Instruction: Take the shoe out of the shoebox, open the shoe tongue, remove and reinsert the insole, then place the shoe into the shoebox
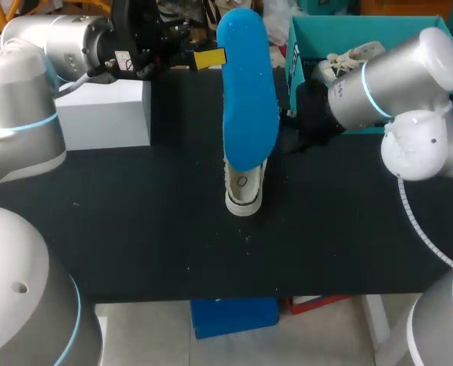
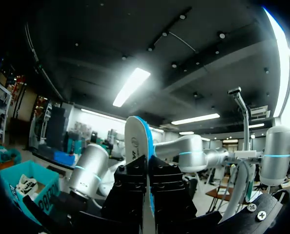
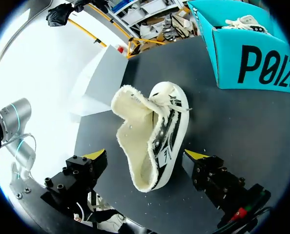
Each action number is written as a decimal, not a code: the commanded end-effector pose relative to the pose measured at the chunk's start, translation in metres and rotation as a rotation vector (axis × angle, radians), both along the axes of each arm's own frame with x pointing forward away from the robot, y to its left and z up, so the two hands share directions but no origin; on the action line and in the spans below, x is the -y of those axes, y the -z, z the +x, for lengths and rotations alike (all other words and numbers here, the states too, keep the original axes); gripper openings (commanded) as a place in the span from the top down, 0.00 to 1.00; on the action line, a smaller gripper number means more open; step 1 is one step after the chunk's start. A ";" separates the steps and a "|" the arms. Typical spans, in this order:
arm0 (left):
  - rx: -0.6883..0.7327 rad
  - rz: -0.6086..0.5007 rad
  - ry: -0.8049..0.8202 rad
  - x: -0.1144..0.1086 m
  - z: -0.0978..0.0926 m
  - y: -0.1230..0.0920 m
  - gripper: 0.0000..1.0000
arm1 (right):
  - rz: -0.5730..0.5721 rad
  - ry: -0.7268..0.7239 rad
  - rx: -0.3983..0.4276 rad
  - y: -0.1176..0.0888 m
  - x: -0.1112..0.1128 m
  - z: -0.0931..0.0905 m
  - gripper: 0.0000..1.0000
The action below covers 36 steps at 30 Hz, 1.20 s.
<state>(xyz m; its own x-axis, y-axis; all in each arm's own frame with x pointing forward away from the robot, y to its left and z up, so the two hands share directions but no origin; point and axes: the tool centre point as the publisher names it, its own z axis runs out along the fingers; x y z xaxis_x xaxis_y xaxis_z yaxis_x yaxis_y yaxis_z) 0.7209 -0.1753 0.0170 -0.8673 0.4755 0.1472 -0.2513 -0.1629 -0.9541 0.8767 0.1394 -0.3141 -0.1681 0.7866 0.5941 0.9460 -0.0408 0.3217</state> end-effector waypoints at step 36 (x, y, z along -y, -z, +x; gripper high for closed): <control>0.002 0.000 -0.001 0.000 0.000 0.001 1.00 | 0.736 -0.105 -0.048 -0.036 0.013 0.001 0.00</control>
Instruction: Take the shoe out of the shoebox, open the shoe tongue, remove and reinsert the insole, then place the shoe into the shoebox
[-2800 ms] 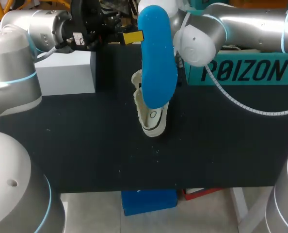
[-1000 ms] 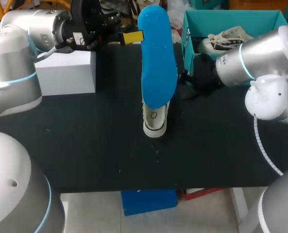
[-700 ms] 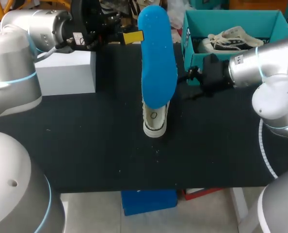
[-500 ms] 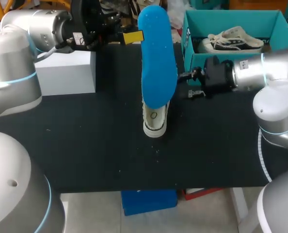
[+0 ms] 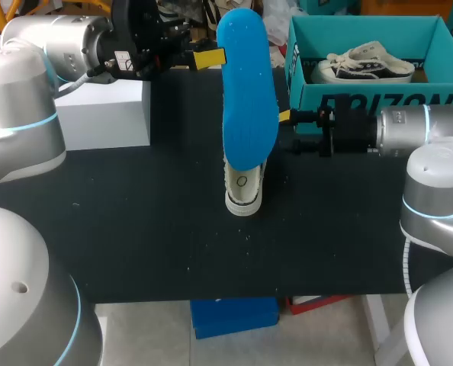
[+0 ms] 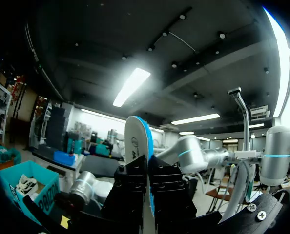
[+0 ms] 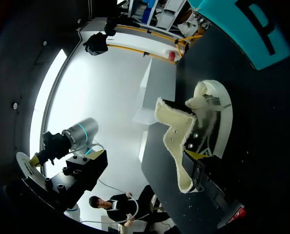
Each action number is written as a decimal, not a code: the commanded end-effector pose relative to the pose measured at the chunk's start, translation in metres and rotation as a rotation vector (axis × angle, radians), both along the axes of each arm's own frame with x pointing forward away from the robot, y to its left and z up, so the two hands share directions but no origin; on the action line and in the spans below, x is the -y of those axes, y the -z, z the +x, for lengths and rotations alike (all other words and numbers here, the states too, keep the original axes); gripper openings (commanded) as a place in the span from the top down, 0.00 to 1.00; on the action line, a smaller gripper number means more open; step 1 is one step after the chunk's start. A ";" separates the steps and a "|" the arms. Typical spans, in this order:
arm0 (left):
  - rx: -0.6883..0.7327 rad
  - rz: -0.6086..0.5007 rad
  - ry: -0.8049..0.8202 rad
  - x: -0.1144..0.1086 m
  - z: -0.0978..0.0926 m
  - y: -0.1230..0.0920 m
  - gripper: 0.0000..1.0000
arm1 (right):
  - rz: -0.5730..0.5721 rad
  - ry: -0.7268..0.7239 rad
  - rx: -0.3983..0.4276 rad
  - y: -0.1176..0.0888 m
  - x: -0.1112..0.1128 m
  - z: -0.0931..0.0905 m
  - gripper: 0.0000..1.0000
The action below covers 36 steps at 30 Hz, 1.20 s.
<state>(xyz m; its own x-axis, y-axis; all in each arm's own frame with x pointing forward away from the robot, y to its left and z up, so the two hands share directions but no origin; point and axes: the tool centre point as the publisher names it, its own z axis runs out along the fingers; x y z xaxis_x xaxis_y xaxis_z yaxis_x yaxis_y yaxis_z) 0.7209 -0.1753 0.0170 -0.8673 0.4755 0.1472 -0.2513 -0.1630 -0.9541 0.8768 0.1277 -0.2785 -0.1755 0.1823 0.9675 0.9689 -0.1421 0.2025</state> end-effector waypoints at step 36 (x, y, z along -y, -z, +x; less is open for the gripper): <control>1.086 0.660 -0.150 0.020 -0.021 -0.009 1.00 | -0.019 -0.002 0.001 -0.007 0.001 -0.001 0.00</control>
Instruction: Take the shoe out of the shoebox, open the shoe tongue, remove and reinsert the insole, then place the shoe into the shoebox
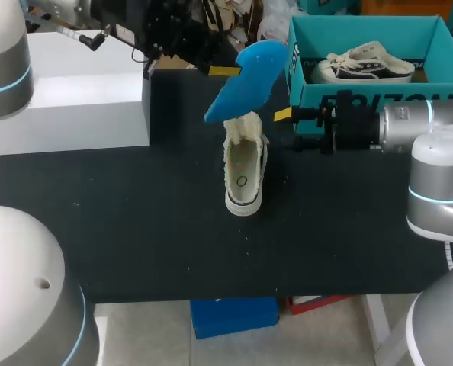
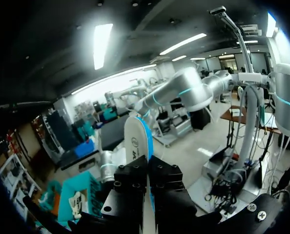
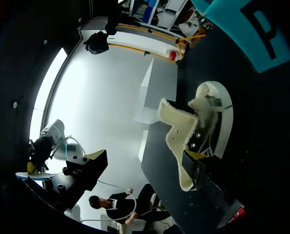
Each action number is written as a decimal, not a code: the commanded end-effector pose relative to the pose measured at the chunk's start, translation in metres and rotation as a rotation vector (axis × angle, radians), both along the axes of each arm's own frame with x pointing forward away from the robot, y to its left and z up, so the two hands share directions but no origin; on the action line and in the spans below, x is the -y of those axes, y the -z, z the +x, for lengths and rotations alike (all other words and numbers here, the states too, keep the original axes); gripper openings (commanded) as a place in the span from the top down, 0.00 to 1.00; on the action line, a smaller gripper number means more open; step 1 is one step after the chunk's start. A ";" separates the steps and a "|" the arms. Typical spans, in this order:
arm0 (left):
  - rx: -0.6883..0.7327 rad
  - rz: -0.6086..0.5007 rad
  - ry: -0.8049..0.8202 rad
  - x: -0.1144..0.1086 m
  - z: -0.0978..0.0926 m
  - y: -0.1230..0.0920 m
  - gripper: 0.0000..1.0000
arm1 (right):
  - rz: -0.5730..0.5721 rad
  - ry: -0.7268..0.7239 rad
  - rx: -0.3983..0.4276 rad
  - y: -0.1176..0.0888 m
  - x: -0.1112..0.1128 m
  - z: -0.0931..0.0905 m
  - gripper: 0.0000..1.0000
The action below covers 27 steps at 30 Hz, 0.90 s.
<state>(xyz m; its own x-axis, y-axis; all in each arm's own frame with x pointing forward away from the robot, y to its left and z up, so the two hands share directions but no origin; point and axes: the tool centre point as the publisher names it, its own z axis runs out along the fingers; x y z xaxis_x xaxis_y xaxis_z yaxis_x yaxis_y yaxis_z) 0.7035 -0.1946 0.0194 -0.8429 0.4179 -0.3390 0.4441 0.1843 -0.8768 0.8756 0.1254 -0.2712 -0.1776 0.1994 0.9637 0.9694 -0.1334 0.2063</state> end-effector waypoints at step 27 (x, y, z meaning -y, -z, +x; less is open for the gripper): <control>1.084 0.394 0.069 0.018 -0.048 0.032 1.00 | 0.000 0.003 0.000 0.001 -0.001 0.000 0.00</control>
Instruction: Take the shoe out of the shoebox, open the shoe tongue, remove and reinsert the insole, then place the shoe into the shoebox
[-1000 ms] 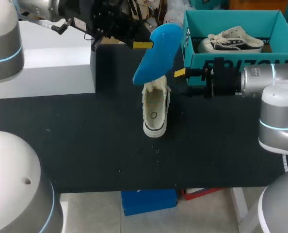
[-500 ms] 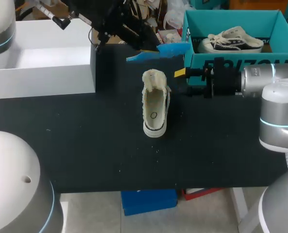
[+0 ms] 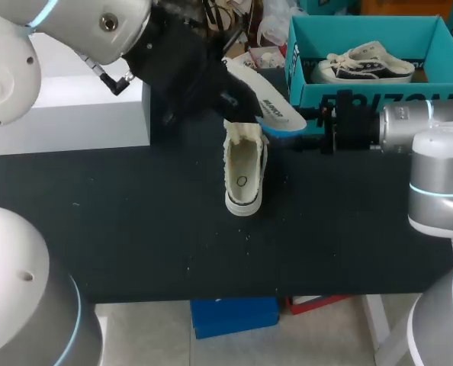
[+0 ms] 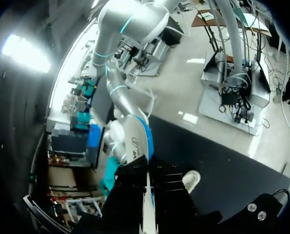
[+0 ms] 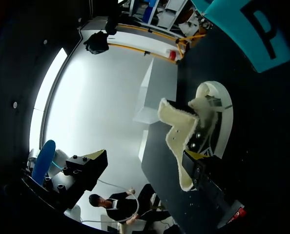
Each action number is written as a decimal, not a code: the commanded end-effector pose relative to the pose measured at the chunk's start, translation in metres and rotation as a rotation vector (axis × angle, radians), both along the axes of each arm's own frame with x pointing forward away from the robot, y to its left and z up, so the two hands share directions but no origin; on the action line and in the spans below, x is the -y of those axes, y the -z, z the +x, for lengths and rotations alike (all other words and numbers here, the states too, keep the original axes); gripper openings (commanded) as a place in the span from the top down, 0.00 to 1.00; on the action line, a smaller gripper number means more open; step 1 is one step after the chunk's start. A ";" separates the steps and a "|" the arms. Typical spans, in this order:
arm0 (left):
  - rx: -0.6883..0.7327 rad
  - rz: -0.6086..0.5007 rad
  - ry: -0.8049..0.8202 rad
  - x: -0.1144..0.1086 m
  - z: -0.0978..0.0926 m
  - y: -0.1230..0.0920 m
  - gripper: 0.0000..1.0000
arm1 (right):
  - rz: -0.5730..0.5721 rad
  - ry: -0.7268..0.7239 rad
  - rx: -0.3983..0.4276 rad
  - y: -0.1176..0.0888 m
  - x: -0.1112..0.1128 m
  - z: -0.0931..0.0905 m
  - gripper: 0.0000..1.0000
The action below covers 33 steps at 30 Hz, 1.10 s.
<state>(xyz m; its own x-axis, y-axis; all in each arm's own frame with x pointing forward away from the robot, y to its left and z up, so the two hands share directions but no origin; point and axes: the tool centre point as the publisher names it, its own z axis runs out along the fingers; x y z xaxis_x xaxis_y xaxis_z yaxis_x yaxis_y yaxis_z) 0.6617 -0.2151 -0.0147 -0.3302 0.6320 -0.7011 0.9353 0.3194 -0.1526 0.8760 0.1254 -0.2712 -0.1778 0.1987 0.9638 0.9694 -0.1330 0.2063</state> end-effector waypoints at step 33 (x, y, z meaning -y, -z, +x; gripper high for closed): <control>0.291 -0.021 0.081 -0.011 -0.009 0.124 1.00 | -0.001 0.003 0.000 0.001 -0.002 0.000 0.00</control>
<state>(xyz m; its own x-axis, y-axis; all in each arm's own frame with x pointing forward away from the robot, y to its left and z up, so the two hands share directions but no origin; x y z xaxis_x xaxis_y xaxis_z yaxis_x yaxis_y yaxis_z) 0.6515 -0.2087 -0.1305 -0.0943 0.7005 -0.7074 0.9610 0.2497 0.1191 0.8762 0.1255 -0.2717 -0.1780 0.1977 0.9640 0.9692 -0.1342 0.2065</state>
